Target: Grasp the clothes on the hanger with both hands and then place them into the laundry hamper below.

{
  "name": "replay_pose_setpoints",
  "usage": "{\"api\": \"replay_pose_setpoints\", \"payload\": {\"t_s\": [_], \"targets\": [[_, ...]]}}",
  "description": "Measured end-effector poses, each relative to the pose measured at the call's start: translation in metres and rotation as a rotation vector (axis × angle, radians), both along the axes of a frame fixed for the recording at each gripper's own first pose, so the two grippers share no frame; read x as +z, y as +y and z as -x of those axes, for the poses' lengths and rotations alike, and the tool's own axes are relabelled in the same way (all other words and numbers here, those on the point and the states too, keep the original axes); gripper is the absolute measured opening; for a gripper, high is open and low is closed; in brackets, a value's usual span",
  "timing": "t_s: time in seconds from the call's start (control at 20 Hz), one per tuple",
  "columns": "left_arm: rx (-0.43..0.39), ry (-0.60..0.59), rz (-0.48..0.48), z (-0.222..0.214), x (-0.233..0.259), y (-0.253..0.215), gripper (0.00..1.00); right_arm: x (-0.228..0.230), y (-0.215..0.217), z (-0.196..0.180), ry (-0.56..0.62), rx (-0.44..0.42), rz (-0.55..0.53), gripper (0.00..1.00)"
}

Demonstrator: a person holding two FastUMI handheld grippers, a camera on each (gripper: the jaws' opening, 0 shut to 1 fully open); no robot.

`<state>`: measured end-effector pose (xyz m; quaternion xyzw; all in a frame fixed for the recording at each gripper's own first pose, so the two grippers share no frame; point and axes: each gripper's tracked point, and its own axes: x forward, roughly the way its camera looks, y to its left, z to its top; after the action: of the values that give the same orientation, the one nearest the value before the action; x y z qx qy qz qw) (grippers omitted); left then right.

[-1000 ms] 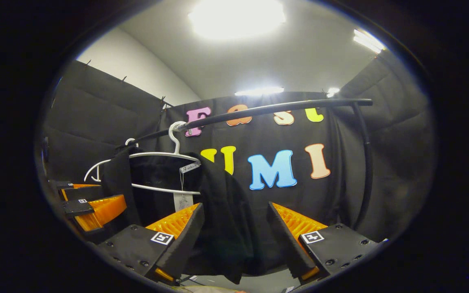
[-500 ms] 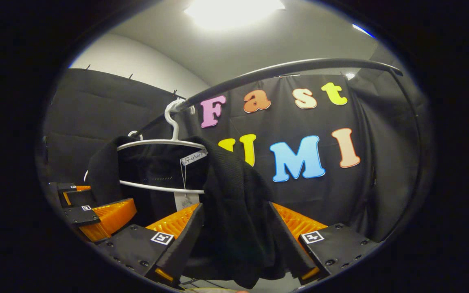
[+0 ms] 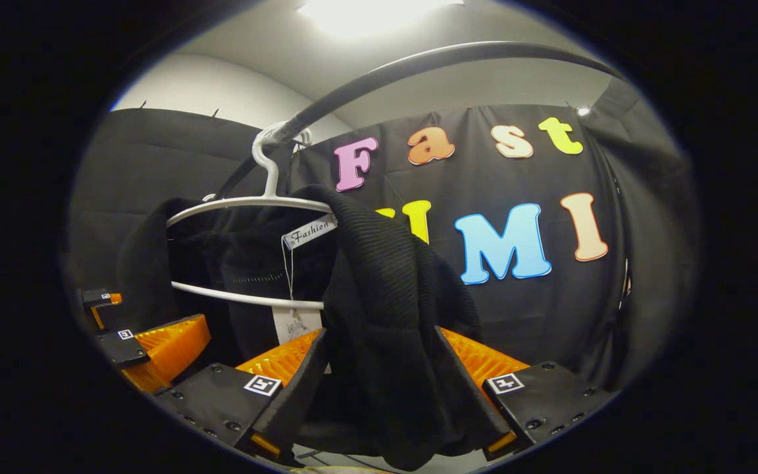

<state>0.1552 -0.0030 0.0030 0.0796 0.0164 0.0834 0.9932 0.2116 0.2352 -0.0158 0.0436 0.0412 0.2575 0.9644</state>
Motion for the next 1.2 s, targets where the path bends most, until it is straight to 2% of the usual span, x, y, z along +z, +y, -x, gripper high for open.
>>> {"api": "replay_pose_setpoints", "payload": {"t_s": [0.05, 0.1, 0.2, 0.3, 0.4, 0.45, 0.5, 0.55, 0.65, 0.85, 1.05, 1.2], "targets": [[0.026, 0.006, -0.021, -0.001, -0.001, 0.005, 0.92, -0.002, 0.002, -0.001, 0.006, 0.005, 0.001, 0.98], [0.058, 0.008, -0.041, 0.000, -0.001, 0.013, 0.82, -0.003, 0.006, -0.002, 0.014, 0.013, 0.003, 0.98], [0.064, 0.015, -0.043, -0.001, -0.002, 0.012, 0.72, -0.006, 0.004, -0.006, 0.020, 0.000, 0.011, 0.83], [0.059, 0.014, -0.046, -0.001, -0.003, 0.012, 0.62, -0.007, -0.001, -0.012, 0.018, -0.031, 0.027, 0.60], [0.047, 0.020, -0.049, -0.002, -0.005, 0.011, 0.36, -0.004, -0.003, -0.014, 0.012, -0.042, 0.024, 0.18], [0.071, 0.016, -0.059, -0.001, -0.004, 0.016, 0.35, -0.001, -0.004, -0.013, 0.007, -0.036, 0.023, 0.10], [0.081, 0.014, -0.057, 0.001, -0.005, 0.018, 0.21, 0.000, -0.004, -0.013, -0.008, -0.033, 0.029, 0.10], [0.056, 0.007, -0.046, 0.001, -0.004, 0.015, 0.07, 0.002, -0.008, -0.014, -0.032, -0.043, 0.046, 0.10], [0.005, -0.009, -0.050, 0.004, 0.003, 0.005, 0.00, 0.007, -0.018, -0.017, -0.080, -0.081, 0.072, 0.10], [-0.021, -0.051, -0.108, 0.015, 0.028, 0.005, 0.01, 0.029, -0.043, -0.016, -0.165, -0.181, 0.087, 0.10], [-0.012, -0.084, -0.113, 0.025, 0.055, 0.014, 0.02, 0.051, -0.062, -0.018, -0.239, -0.230, 0.109, 0.10], [0.002, -0.107, -0.114, 0.032, 0.072, 0.027, 0.00, 0.065, -0.074, -0.028, -0.276, -0.269, 0.113, 0.10]]}}
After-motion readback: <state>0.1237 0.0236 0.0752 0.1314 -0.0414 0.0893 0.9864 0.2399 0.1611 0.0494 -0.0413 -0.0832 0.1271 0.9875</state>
